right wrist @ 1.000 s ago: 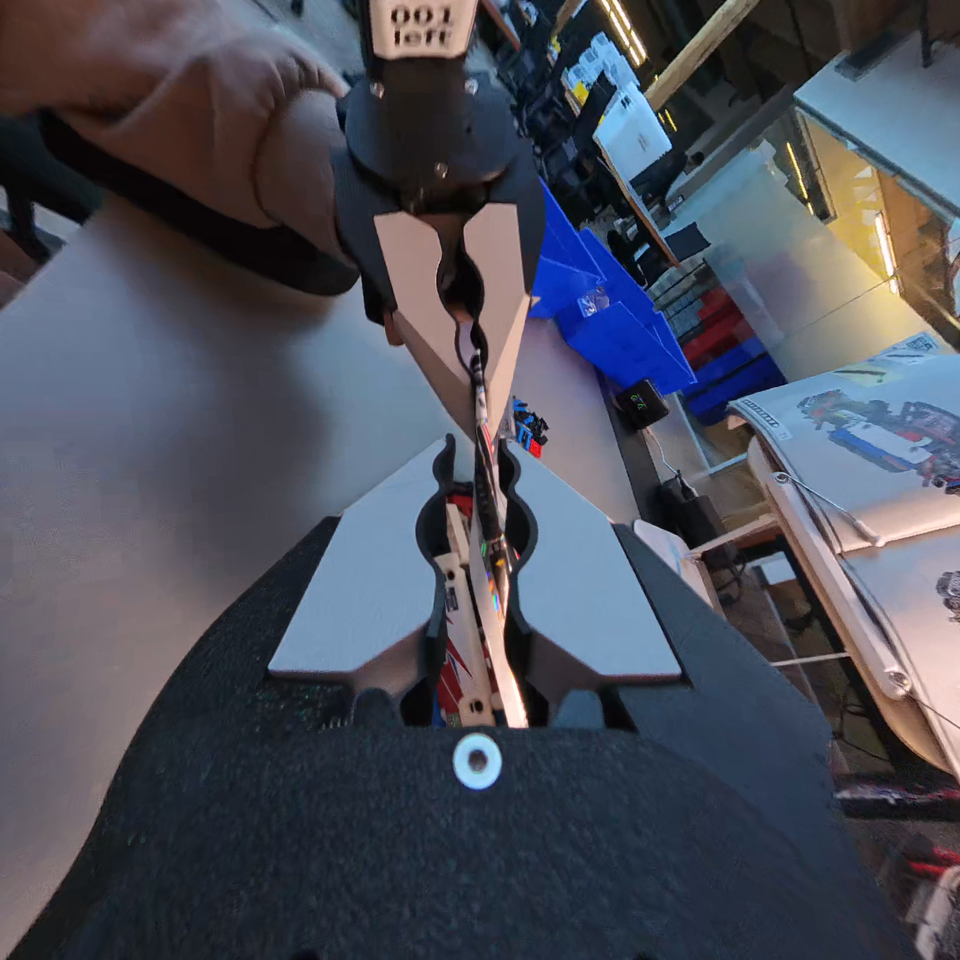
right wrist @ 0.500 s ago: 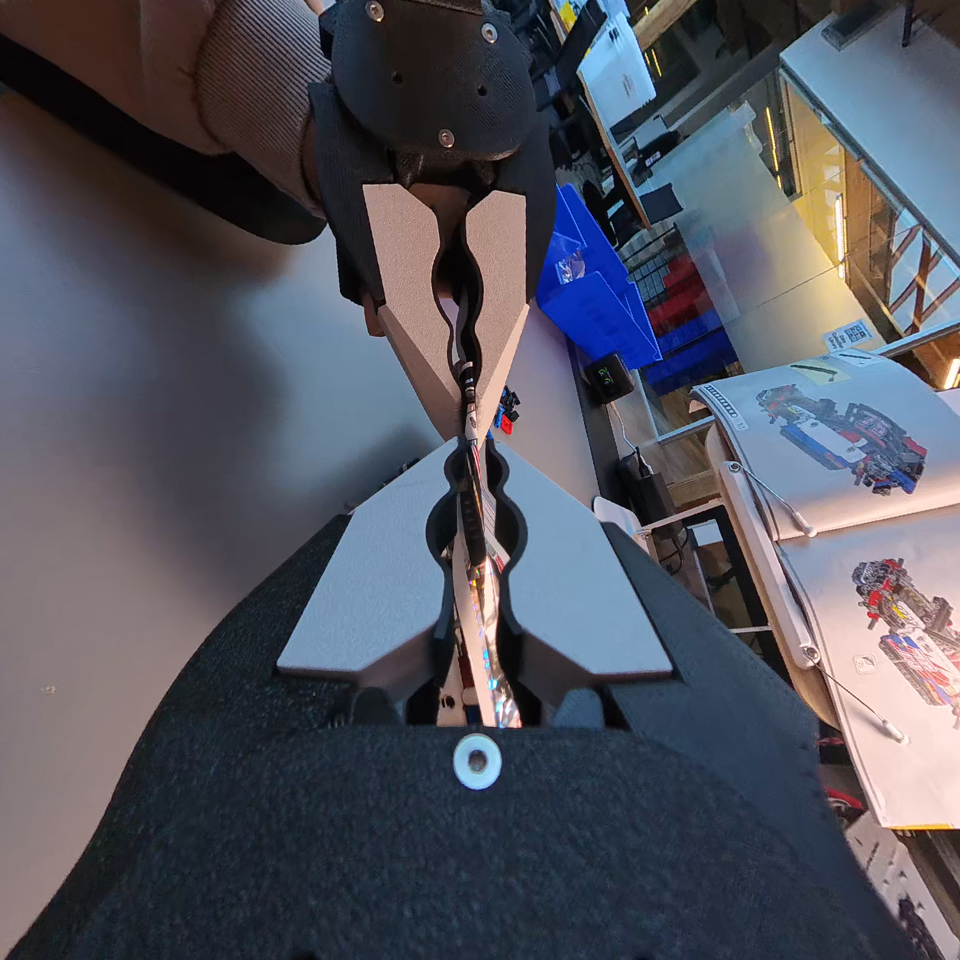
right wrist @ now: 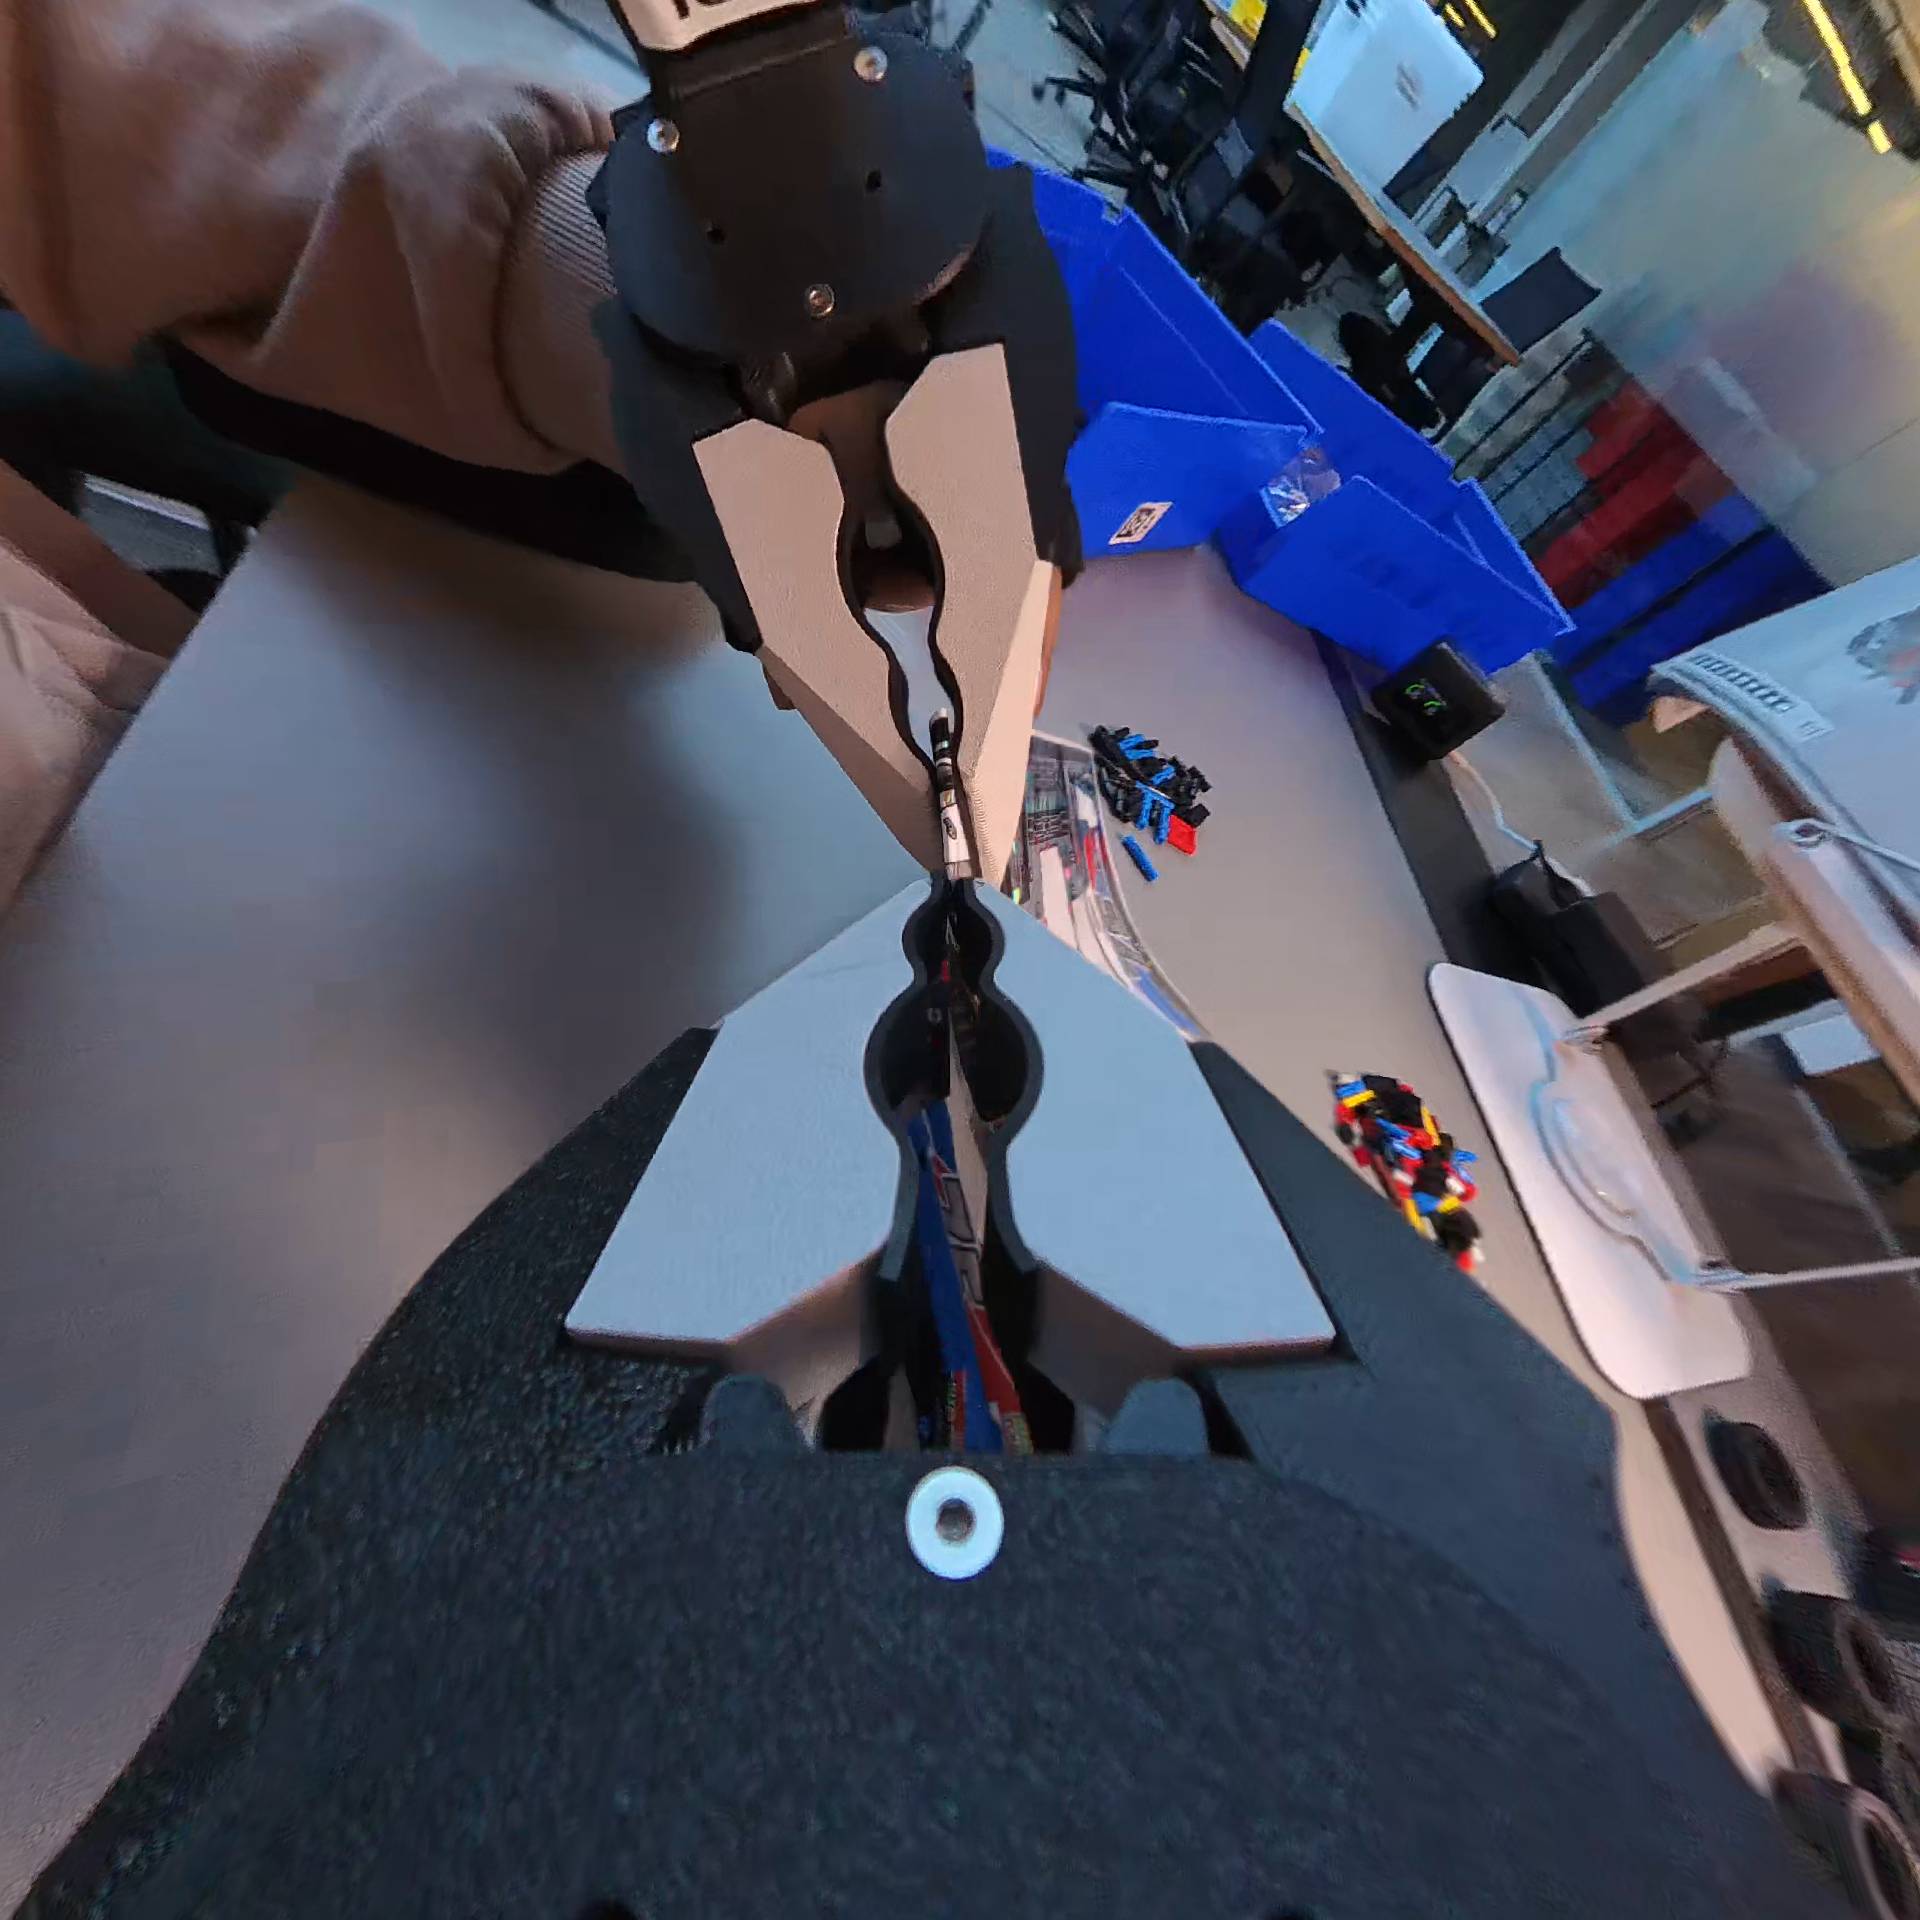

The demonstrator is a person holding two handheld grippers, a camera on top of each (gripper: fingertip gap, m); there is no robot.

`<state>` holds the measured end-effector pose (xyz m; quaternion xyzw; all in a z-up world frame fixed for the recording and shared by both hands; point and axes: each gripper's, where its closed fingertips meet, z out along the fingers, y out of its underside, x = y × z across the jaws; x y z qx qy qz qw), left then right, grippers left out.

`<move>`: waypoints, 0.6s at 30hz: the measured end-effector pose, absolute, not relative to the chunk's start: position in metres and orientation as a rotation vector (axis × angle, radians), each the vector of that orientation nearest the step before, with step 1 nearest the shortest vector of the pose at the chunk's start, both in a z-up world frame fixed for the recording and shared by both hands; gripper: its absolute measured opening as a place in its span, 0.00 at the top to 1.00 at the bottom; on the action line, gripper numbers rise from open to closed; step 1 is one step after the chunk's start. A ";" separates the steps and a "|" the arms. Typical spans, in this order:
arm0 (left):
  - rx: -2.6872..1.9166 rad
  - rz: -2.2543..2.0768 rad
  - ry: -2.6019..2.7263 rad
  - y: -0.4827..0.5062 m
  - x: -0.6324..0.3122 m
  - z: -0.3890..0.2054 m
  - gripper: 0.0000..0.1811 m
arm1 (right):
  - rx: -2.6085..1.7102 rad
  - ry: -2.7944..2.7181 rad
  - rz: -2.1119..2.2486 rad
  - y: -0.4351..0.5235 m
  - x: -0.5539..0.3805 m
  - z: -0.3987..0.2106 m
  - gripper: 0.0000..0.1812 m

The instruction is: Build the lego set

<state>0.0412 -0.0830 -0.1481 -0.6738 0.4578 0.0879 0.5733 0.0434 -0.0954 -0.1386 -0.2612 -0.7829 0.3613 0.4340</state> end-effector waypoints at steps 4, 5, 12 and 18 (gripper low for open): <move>-1.561 0.281 1.108 -0.082 0.041 -0.150 1.00 | -0.655 -1.962 0.896 -0.094 0.044 -0.141 1.00; -1.558 0.292 1.113 -0.082 0.041 -0.151 1.00 | -0.643 -1.966 0.868 -0.095 0.044 -0.142 1.00; -1.541 0.334 1.090 -0.079 0.038 -0.149 0.98 | -0.652 -1.946 0.843 -0.091 0.042 -0.140 1.00; -1.546 -0.006 0.717 -0.078 0.018 -0.107 0.83 | -0.751 -1.724 0.894 -0.066 0.037 -0.111 1.00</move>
